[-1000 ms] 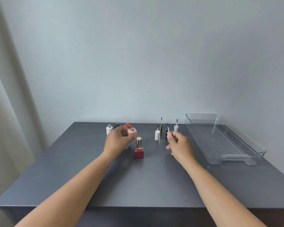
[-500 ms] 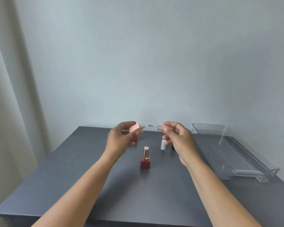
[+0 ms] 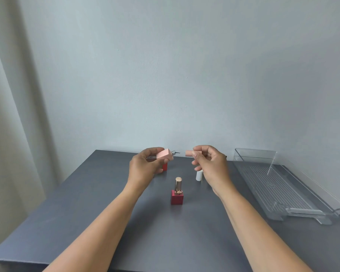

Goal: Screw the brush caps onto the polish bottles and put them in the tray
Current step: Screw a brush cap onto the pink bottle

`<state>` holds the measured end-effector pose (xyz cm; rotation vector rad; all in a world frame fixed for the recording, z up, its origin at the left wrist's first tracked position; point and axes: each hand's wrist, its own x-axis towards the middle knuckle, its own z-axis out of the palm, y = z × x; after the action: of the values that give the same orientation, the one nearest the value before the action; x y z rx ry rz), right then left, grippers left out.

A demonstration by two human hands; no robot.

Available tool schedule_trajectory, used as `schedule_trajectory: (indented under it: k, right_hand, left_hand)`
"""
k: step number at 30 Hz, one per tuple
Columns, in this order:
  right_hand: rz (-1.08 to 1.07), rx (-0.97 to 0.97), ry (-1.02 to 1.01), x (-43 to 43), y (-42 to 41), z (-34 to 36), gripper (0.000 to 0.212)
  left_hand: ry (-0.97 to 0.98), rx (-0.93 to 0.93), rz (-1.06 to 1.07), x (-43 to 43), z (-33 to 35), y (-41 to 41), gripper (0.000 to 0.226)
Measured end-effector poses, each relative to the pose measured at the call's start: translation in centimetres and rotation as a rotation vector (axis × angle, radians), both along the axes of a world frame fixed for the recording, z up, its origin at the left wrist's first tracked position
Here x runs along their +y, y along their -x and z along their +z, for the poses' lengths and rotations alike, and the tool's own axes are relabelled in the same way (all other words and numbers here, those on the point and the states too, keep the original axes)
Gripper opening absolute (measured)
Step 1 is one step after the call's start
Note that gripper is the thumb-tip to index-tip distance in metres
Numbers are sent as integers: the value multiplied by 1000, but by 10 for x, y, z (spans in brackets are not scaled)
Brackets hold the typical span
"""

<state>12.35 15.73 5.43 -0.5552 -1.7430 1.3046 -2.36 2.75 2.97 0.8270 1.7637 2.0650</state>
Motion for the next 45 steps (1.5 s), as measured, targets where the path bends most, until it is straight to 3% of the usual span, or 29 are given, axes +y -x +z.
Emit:
schedule_trajectory:
  k: [19, 25, 30, 33, 37, 41, 42, 45]
  right_hand:
    - [27, -21, -70, -3, 7, -19, 29]
    - [10, -69, -67, 0, 7, -24, 13]
    - [-102, -265, -146, 4, 5, -27, 55]
    - [-65, -303, -141, 1, 1, -24, 70]
    - [36, -240, -88, -1, -1, -23, 31]
    - [60, -206, -61, 3, -2, -25, 6]
    - [43, -208, -67, 4, -2, -26, 8]
    - [-40, -255, -96, 4, -3, -28, 43]
  left_hand:
    - [60, 131, -37, 6, -8, -5, 31]
    - [58, 167, -44, 8, -11, -6, 30]
    - [57, 185, -52, 8, -13, -7, 32]
    - [62, 206, -39, 8, -14, -7, 36]
    - [70, 209, -34, 7, -16, -6, 33]
    - [66, 216, -38, 7, -17, -6, 33]
    - [62, 220, -38, 7, -17, -6, 34]
    - [56, 238, -42, 8, -18, -6, 35]
